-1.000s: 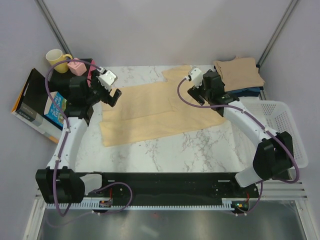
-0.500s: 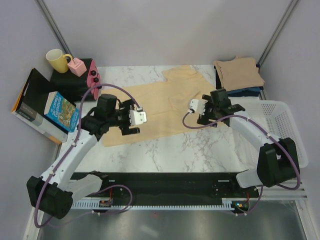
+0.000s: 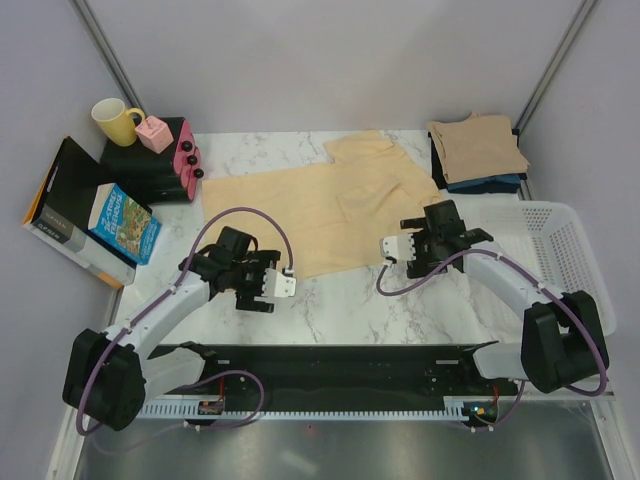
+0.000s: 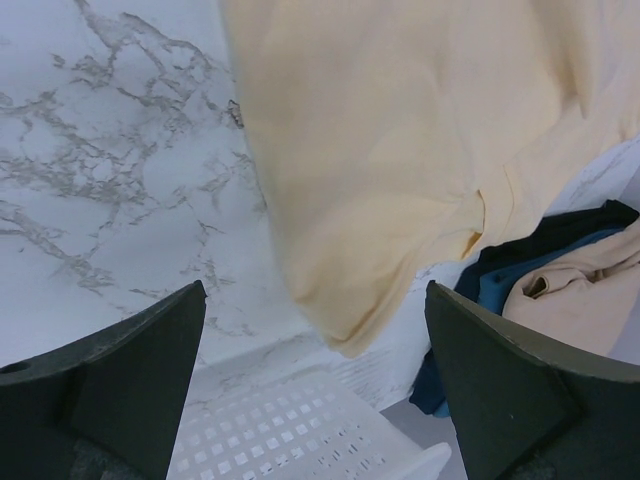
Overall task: Fold and stack the t-shirts
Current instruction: Fold the tshirt
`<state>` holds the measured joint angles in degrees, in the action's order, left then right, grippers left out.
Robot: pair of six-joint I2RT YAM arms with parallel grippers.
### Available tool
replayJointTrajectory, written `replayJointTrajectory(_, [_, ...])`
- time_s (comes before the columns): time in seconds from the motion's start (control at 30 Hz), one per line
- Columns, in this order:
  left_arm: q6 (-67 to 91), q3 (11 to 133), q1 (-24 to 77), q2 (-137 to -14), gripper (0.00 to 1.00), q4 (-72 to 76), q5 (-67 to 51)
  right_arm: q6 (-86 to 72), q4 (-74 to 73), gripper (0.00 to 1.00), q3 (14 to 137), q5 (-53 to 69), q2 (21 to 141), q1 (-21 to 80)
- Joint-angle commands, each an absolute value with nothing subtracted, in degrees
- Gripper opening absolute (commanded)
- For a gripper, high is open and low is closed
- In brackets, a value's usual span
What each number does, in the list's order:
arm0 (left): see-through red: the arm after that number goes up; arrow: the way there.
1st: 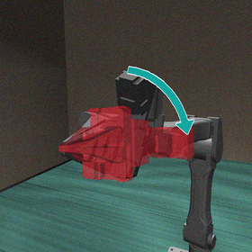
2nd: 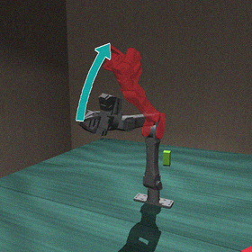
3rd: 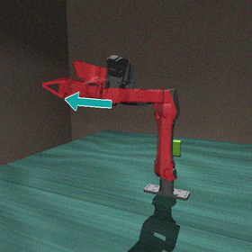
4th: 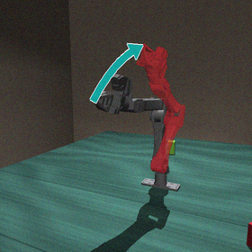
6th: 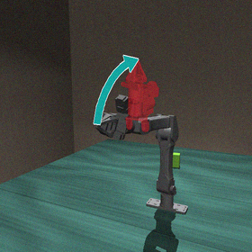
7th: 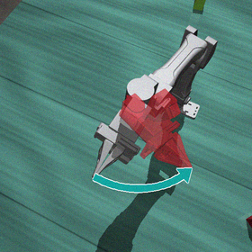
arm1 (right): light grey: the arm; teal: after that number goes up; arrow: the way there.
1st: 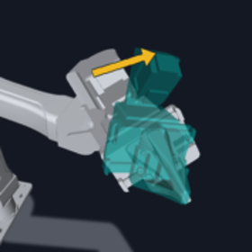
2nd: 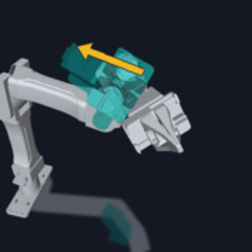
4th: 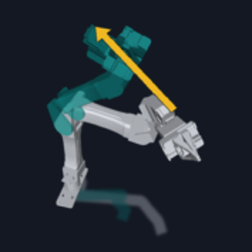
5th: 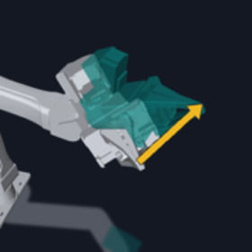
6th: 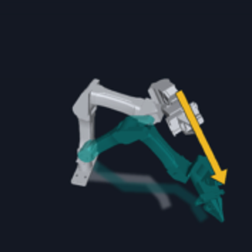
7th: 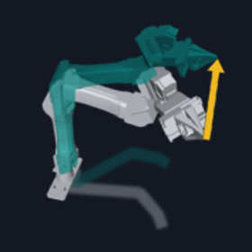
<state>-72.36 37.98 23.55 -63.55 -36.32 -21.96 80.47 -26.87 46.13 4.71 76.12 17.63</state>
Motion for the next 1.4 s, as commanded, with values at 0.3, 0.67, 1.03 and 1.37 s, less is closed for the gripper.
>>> replayJointTrajectory(0.3, [-81.1,32.8,23.7,-68.6,1.0,-31.7,-12.4,81.0,-17.9,0.98,45.9,3.1,86.0,17.7])
replayJointTrajectory(0.67, [-82.4,34.3,23.7,-74.7,0.65,-28.8,-8.9,82.9,-12.0,0.96,48.5,2.3,94.9,17.0])
replayJointTrajectory(1.03, [-80.6,38.6,23.6,-78.6,0.02,-31.3,-7.6,84.5,-20.1,0.0,50.0,3.4,93.1,16.4])
replayJointTrajectory(1.37, [-87.4,31.0,23.6,-65.8,0.02,-44.2,-8.4,88.4,-43.7,0.0,46.6,9.5,78.0,17.1])
